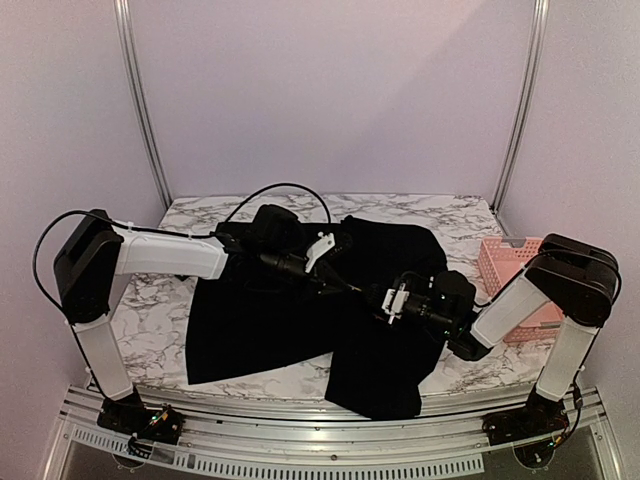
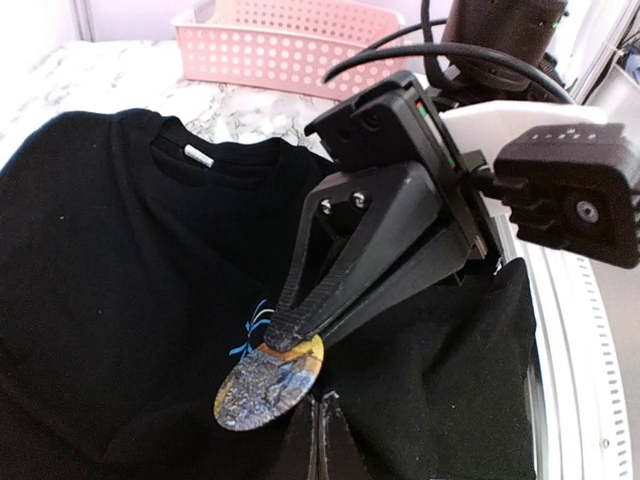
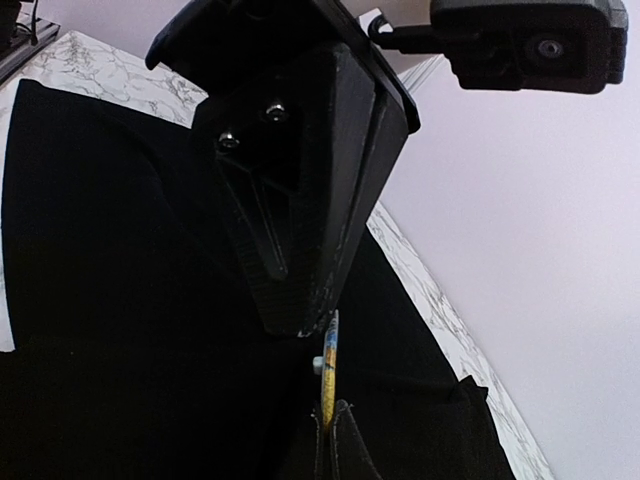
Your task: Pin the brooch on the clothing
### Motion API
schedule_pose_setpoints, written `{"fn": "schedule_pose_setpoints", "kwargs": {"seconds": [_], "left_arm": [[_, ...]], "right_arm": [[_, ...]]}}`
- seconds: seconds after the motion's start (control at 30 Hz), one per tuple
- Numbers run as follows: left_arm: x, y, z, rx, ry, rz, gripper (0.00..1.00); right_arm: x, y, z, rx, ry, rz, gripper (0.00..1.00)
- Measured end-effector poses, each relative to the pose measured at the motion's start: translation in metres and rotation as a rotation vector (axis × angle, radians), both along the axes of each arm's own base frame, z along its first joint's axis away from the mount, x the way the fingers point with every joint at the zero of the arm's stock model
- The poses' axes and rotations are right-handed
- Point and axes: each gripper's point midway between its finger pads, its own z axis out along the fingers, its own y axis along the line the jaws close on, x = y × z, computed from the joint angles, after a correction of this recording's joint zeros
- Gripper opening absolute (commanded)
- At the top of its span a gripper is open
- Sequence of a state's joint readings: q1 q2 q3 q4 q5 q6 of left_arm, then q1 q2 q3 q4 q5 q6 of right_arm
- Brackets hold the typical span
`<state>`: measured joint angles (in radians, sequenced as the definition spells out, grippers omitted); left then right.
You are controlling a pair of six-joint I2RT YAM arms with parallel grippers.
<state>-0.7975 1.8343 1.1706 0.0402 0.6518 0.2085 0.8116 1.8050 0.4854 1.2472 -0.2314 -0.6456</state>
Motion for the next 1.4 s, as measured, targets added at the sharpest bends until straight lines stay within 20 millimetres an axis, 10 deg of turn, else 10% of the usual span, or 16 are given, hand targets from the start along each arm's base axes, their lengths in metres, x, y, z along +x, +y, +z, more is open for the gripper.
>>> {"fn": "schedule_pose_setpoints", "kwargs": {"seconds": [1.4], "left_arm": [[-0.003,-0.005,-0.002,-0.05,-0.09,-0.04,0.0]], "right_arm": [[-0.024,-0.005,0.019,0.2,0.382,0.29,0.0]]}}
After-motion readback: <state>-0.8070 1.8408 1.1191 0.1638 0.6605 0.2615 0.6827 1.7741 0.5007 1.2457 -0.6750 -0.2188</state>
